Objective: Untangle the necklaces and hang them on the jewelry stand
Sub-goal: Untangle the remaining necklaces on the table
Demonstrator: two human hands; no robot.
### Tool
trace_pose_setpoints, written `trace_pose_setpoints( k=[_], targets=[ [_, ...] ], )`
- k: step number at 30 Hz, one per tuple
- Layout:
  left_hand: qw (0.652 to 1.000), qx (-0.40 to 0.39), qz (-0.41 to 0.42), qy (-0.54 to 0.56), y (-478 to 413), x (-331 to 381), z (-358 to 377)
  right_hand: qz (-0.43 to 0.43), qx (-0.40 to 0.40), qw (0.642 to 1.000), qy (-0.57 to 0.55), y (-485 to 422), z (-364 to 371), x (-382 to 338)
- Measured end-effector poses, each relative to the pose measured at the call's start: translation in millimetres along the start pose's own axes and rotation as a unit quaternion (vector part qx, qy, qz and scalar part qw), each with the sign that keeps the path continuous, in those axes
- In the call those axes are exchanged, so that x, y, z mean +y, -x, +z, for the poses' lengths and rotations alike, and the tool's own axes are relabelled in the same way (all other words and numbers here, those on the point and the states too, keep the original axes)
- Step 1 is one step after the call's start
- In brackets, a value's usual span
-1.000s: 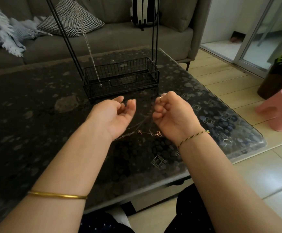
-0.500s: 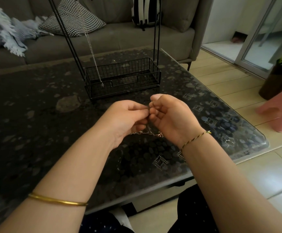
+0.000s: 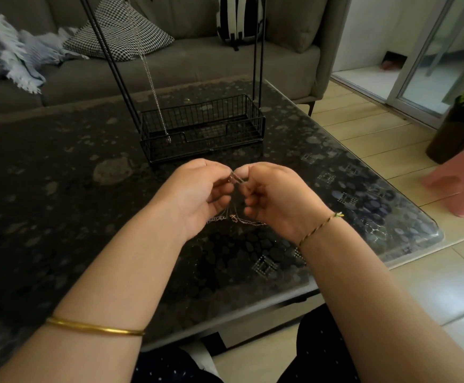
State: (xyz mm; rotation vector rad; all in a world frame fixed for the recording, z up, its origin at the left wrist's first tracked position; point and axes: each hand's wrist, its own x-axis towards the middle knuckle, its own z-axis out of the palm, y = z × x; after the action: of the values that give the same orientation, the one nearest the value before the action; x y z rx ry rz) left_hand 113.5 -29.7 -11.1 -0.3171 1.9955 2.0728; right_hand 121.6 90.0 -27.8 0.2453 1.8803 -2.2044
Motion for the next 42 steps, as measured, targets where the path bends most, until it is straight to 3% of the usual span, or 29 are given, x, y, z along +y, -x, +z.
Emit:
trace_pose_setpoints(
  k=[4,11,16,26,33,36,42],
  targets=[
    [0.999,-0.009,0.017,-0.041,-1.2,-2.6,-1.2,-0.051,0.065,0.991,0.109,-1.3,1.7,2.6],
    [0.990,-0.047,0.046,-0.125,0.3,-4.6,-0.9,0.035,0.057,0.996,-0.060,-3.7,-3.6,-0.4],
    [0.983,-0.048,0.071,-0.164,-2.2,-4.7,-1.8,0.061,0.034,0.991,-0.111,-2.9,-5.8,0.0],
    [0.993,-0.019,0.064,-0.099,-1.0,-2.6,-1.7,0.045,0.014,0.998,-0.040,-3.2,-6.4,0.8],
    [0.995,-0.008,0.052,-0.089,-1.6,-3.5,-0.2,-0.068,0.037,0.992,0.099,-1.6,-3.5,4.2],
    [0.993,0.009,0.070,-0.098,-3.1,-4.7,-1.1,-0.079,0.036,0.988,0.128,-1.8,-3.1,3.4],
    [0.955,0.049,0.199,-0.216,-3.1,-10.2,2.2,0.007,-0.004,1.000,-0.024,0.2,1.7,1.7]
  ],
)
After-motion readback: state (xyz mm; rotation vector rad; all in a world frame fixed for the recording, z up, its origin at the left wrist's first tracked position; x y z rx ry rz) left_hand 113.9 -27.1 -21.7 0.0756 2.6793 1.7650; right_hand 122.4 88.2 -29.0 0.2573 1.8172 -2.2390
